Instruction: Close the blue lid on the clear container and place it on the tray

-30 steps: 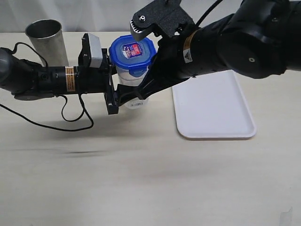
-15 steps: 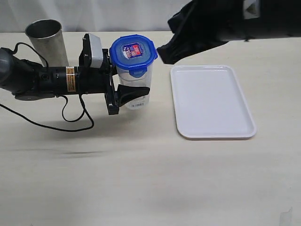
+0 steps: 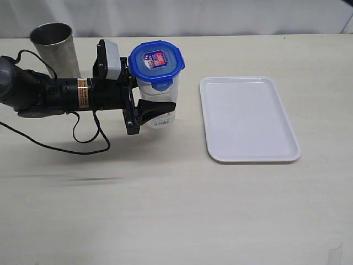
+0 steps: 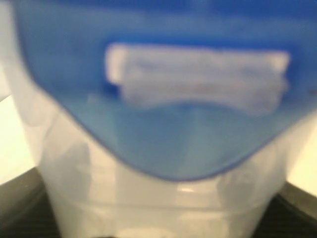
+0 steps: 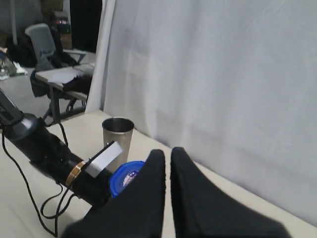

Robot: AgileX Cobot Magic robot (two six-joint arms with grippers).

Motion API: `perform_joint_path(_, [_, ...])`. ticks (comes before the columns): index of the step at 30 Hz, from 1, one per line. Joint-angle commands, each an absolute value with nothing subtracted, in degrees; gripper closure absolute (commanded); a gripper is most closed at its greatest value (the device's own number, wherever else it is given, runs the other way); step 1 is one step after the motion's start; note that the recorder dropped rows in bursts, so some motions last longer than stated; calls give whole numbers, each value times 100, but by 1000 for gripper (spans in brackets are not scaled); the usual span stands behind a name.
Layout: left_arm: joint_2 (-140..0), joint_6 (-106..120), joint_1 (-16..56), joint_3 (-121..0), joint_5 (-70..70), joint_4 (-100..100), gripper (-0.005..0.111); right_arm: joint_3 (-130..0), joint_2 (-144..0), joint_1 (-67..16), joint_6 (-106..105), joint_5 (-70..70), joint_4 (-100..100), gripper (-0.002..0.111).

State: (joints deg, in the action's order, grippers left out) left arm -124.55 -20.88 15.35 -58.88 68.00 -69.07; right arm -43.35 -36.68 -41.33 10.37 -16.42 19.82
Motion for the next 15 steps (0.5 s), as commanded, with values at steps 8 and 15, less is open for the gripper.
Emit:
perform_joint_path(8, [-12383,-2128,1537,-5908,6996,-6811,107,-4223,-1980,-4148,1004,-1785,1948,104])
perform_joint_path(15, [-12383,-2139,1537,-5908,6996,-6832,107,-4136,-978,-4148,1004,-1786,1948,104])
